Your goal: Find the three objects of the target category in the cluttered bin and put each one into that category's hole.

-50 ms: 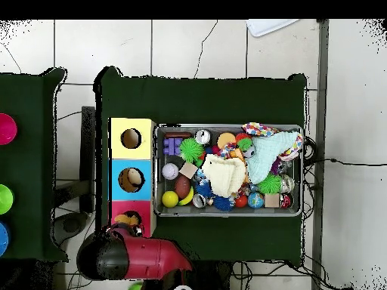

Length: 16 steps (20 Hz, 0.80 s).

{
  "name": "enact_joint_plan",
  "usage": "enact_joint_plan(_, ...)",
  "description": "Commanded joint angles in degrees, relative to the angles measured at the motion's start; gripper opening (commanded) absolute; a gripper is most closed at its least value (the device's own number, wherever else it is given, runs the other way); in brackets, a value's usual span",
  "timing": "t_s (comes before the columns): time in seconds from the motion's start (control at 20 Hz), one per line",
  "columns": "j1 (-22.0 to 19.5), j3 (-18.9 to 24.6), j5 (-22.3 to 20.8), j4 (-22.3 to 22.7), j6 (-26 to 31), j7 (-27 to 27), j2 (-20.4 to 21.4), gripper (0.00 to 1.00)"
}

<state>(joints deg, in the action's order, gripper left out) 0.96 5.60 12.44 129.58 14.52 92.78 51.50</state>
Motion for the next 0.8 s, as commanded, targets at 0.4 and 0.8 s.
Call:
enact_joint_plan(0.4,-3.56,0.49,-2.59,-0.99,3.68,5.76,0.00,1.00)
enact_joint_plan(0.8,-4.94,0.69,-4.42,-1.00,6.28,4.59,1.91,1.00)
